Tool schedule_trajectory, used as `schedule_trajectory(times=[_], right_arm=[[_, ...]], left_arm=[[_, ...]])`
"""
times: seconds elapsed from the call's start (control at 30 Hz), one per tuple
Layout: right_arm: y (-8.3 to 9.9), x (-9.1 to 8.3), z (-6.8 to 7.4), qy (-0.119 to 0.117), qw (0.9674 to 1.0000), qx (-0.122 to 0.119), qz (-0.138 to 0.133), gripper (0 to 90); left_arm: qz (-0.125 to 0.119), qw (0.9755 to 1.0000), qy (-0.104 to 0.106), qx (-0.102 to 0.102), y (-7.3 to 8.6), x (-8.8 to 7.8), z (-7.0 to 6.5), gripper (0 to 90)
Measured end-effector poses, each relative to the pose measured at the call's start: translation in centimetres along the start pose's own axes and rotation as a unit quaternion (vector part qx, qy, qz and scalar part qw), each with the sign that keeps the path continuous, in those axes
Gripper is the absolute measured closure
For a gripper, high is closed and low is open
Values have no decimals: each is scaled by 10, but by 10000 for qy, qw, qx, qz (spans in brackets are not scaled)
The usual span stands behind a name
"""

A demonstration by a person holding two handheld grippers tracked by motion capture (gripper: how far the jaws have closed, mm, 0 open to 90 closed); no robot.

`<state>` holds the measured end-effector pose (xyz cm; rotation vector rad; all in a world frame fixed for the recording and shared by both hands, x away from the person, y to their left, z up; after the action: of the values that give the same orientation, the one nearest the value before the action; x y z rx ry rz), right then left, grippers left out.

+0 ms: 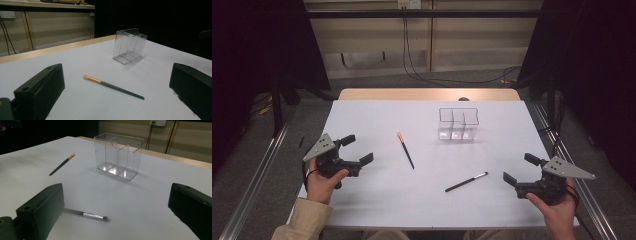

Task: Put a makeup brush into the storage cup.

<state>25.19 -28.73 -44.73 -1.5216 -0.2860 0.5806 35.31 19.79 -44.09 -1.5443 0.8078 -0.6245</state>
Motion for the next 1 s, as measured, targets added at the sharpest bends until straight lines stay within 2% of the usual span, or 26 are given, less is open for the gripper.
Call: schedule_trajectory(times=[0.53,1.0], right_arm=[[-1,3,3,-72,10000,7,-20,0],[-2,5,4,-102,9999,-38,-28,0]], left_arm=[[-65,9999,113,24,-2,41,-8,0],[-69,9999,72,-57,0,59,-6,0]])
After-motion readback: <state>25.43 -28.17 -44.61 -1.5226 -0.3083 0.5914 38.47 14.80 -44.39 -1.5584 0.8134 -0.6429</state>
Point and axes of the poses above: each handheld gripper's, and its own axes: x roughly forward along the jaws, y roughly out of its underside, z roughly to its left, the point moved 6 cm from there along x, roughly forward along the jaws, and after that the axes turned 9 degrees about -z, right-handed, at the moved point
